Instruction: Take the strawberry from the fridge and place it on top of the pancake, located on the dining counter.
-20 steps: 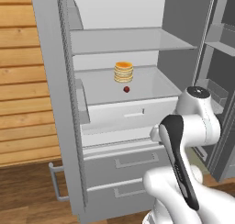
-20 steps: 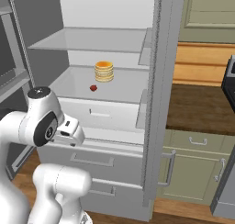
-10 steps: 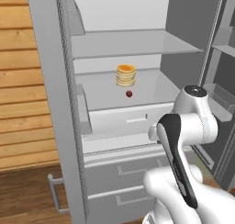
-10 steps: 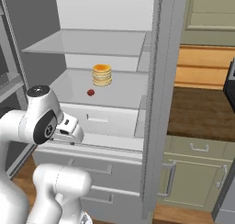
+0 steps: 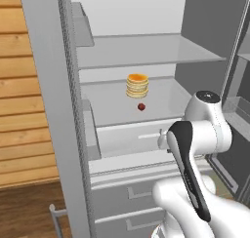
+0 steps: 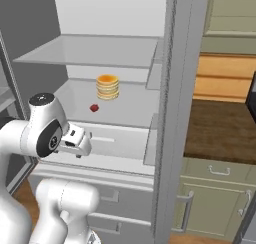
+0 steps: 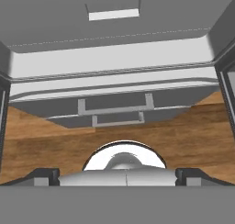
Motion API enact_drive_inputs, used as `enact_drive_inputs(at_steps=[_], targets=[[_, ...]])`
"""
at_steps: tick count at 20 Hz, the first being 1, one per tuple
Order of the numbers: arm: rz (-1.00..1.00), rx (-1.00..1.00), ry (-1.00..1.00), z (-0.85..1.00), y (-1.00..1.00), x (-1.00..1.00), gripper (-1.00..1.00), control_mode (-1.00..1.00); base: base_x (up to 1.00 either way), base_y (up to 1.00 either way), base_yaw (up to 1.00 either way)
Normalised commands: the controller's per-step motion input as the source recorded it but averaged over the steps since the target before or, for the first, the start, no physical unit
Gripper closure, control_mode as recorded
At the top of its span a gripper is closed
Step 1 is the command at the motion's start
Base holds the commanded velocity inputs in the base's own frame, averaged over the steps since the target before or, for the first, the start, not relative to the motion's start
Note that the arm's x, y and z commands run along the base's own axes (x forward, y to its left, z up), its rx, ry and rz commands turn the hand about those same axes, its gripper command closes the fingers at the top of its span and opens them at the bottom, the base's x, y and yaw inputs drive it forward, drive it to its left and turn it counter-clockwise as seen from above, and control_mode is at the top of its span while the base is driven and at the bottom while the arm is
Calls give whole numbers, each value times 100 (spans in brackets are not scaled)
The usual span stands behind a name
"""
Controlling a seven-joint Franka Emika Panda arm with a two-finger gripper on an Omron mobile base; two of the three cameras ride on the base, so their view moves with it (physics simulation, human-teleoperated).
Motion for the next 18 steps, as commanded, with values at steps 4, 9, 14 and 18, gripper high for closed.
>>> enact_drive_inputs(at_steps=[4, 9, 14, 18], targets=[[0, 0, 0, 0, 0, 0, -100, 100, 43, 0, 0], [0, 0, 0, 0, 0, 0, -100, 100, 36, 0, 0], [0, 0, 0, 0, 0, 0, -100, 100, 44, 0, 0], [0, 0, 0, 0, 0, 0, -100, 100, 42, 0, 0]])
